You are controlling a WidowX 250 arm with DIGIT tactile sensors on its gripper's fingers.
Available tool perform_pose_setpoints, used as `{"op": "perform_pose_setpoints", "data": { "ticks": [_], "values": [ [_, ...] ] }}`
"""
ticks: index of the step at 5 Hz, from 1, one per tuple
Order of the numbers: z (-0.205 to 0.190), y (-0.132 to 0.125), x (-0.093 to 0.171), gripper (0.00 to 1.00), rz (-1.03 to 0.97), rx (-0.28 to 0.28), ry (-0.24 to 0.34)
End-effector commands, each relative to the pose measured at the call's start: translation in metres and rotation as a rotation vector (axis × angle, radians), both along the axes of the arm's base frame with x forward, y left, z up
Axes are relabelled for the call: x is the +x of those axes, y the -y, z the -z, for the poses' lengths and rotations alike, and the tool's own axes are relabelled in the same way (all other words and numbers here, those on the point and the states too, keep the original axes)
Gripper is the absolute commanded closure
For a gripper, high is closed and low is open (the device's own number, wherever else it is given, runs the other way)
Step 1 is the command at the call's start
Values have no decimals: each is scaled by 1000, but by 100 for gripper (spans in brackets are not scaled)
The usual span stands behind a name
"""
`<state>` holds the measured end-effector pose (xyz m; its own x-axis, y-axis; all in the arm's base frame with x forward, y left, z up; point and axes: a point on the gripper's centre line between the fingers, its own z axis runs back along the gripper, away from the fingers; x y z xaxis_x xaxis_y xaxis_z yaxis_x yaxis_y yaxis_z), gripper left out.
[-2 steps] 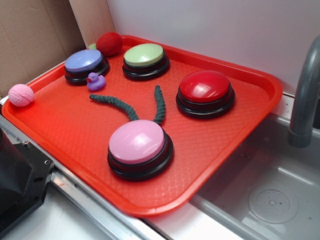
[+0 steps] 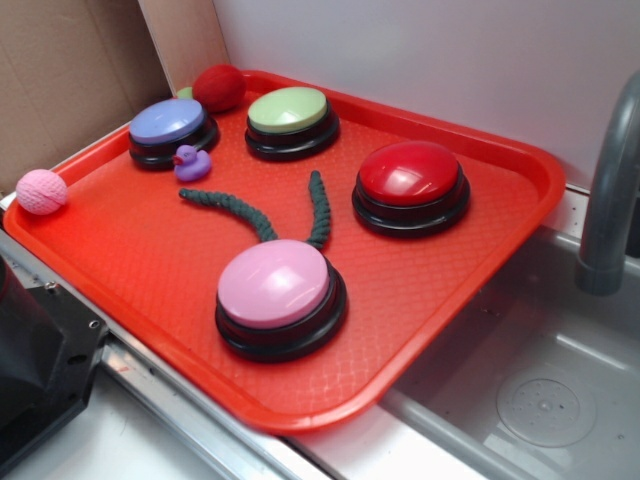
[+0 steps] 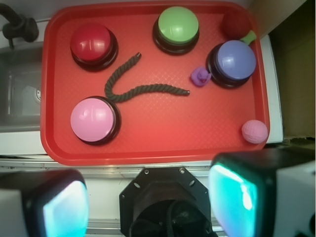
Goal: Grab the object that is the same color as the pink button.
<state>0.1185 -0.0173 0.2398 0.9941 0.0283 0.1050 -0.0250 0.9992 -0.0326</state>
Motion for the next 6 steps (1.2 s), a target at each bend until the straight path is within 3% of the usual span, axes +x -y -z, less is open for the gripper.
{"op": "perform_pose_setpoints", "data": {
  "ticks": [1,2,3,4,5,6],
  "values": [
    [61,-82,48,0,-89,104,-108],
    [84,-123,55,0,-140,108,-153],
    [105,-161,44,0,-222,121,-166],
    [113,-186,17,0,-346,121,-109],
    [121,-202,-8,0,-447,84,-38],
    [142,-211,-19,0,-520,12,45]
  ]
}}
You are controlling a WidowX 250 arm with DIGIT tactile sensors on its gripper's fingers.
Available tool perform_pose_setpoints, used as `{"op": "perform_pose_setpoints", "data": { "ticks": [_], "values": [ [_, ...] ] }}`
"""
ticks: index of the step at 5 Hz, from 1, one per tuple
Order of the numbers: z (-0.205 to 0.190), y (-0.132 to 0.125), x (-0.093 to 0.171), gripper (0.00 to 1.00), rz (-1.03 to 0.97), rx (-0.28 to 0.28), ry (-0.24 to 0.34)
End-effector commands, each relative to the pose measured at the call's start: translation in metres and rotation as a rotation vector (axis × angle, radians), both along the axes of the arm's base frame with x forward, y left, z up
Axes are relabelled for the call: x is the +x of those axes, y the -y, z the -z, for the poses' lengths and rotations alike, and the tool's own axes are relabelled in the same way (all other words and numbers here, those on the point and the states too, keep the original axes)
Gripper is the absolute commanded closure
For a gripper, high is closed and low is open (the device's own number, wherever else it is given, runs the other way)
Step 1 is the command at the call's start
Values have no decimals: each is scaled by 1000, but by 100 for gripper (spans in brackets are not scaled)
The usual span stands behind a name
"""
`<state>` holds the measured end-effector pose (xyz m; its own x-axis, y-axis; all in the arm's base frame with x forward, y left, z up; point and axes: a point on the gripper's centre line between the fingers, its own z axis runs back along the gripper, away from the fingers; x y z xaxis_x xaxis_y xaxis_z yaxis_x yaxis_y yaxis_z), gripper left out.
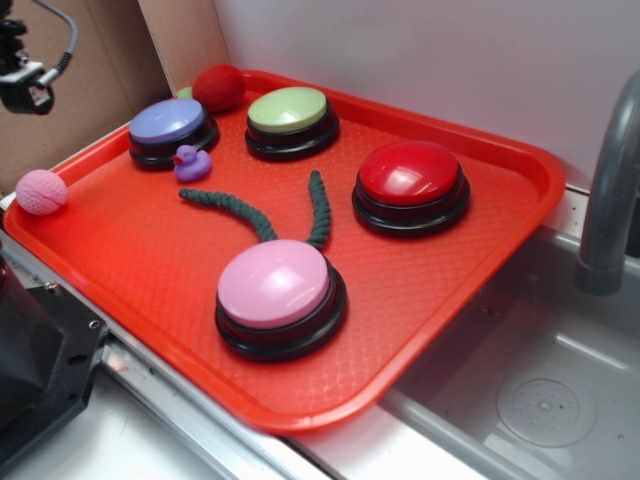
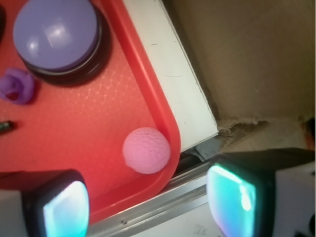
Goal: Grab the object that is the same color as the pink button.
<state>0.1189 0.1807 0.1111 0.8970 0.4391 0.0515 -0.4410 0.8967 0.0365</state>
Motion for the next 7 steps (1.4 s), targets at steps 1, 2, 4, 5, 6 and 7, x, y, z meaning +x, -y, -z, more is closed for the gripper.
{"op": "perform_pose_setpoints", "data": {
  "ticks": [1,2,4,5,6,7],
  "values": [
    [33,-1,-1,0,-34,-73,155],
    [55,22,15,0,51,-69,88],
    [82,39,15,0,109,-26,-42],
    [77,35,12,0,113,-7,-27],
    [50,44,12,0,159,87,25],
    [17,41,4,0,200,187,106]
  ]
}}
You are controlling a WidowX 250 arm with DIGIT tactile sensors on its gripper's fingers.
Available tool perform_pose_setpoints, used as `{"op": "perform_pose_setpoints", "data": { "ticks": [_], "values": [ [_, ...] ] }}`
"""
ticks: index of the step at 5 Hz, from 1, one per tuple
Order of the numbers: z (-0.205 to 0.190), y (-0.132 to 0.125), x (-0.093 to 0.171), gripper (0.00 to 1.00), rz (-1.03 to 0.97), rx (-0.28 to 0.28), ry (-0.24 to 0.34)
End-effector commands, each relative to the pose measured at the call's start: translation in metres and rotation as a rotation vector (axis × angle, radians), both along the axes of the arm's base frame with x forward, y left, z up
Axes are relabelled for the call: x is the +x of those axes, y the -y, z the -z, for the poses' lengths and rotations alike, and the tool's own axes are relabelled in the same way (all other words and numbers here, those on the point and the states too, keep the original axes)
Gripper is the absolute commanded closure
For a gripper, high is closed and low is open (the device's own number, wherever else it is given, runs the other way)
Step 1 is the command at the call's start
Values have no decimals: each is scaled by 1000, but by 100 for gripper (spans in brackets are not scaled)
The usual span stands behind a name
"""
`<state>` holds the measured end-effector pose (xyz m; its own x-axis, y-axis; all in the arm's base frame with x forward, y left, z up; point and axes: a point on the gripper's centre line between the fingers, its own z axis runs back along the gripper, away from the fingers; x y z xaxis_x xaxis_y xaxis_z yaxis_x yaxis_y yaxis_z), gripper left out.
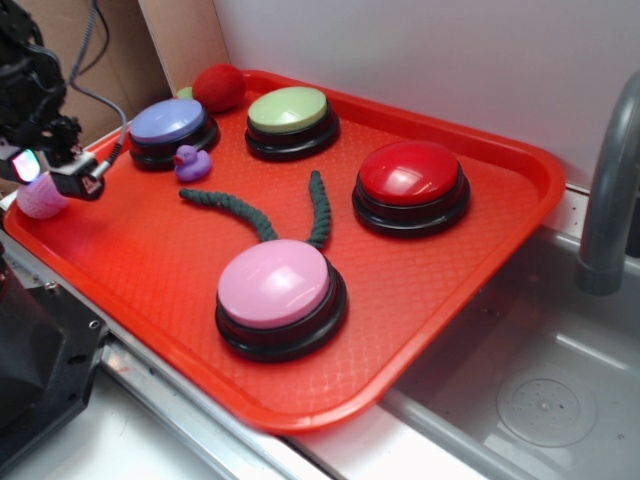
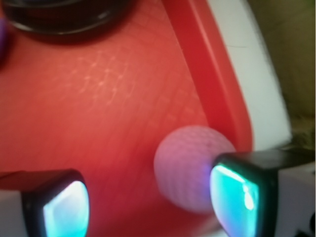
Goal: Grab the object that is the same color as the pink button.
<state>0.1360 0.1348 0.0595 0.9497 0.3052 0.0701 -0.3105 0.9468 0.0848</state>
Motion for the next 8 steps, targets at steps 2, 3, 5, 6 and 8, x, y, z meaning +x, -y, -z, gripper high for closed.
{"op": "perform_pose_setpoints", "data": {
  "ticks": [2,3,5,6,8],
  "values": [
    [7,-34,-22,0,-19,57,-26],
    [14,-29,-25,0,-9,45,-62],
    [25,-28,-23,100,-18,12,-125],
    [25,-27,-22,100,-4,34,-117],
    [-11,-5,-19,0,69,69,26]
  ]
}}
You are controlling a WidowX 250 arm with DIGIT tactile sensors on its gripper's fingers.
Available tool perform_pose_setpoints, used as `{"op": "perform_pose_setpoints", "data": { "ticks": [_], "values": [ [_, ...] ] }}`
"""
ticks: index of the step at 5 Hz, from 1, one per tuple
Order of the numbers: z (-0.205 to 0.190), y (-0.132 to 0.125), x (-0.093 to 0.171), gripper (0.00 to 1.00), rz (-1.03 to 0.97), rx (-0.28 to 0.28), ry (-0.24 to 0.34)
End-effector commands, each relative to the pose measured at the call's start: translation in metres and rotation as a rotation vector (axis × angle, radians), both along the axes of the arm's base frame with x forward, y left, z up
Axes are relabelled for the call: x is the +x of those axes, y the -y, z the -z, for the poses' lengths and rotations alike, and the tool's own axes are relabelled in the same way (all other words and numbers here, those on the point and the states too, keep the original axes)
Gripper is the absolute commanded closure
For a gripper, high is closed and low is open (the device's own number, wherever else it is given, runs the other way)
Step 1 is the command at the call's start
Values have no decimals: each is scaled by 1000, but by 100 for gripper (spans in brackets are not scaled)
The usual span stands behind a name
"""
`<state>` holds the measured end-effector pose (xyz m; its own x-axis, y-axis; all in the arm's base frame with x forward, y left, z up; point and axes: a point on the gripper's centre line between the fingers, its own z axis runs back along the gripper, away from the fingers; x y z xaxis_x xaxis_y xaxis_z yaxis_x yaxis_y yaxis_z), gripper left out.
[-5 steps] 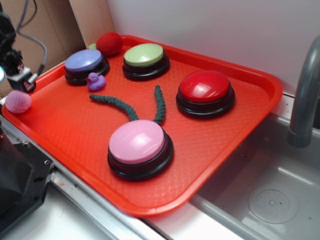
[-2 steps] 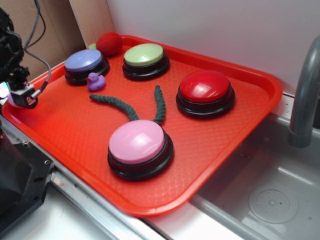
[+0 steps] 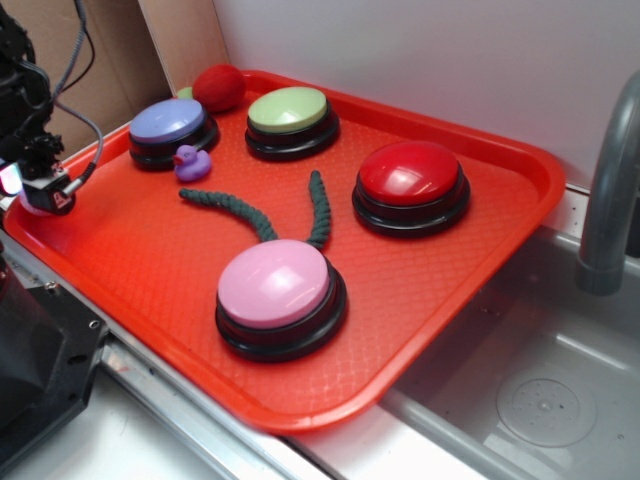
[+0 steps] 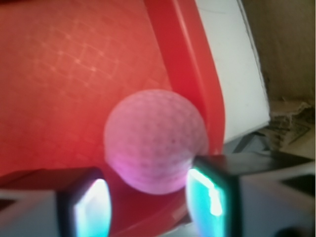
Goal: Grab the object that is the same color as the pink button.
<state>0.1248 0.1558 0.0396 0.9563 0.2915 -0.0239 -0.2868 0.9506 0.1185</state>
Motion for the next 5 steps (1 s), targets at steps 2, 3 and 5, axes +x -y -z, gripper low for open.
{"op": "perform_pose_setpoints", "data": {
  "ticks": [2,3,5],
  "values": [
    [-63,42,-8,0,106,73,237],
    [-63,42,-8,0,106,73,237],
    [-52,14,-7,0,56,99,247]
  ]
}}
